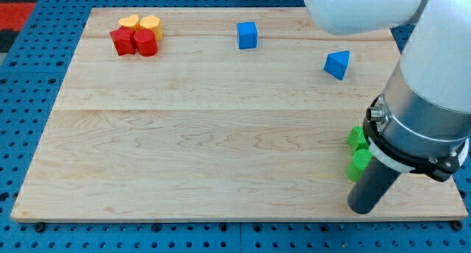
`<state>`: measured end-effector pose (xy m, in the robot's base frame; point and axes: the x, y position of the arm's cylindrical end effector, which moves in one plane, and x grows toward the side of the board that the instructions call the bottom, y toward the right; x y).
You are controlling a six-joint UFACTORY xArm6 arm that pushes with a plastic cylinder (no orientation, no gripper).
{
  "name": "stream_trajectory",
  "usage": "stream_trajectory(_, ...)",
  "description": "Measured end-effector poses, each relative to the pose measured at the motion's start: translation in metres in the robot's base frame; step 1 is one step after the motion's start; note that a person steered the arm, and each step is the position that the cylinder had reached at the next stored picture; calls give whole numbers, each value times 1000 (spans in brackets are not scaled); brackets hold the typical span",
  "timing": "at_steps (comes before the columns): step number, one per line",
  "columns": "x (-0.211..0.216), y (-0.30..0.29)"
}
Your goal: Push the blue triangle slightly down
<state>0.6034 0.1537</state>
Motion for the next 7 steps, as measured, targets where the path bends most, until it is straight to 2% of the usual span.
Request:
stream_trajectory(2, -28, -1)
stream_trajectory(5, -28, 7)
stream_trajectory(6, -14, 9)
stream_trajectory(7, 7, 52)
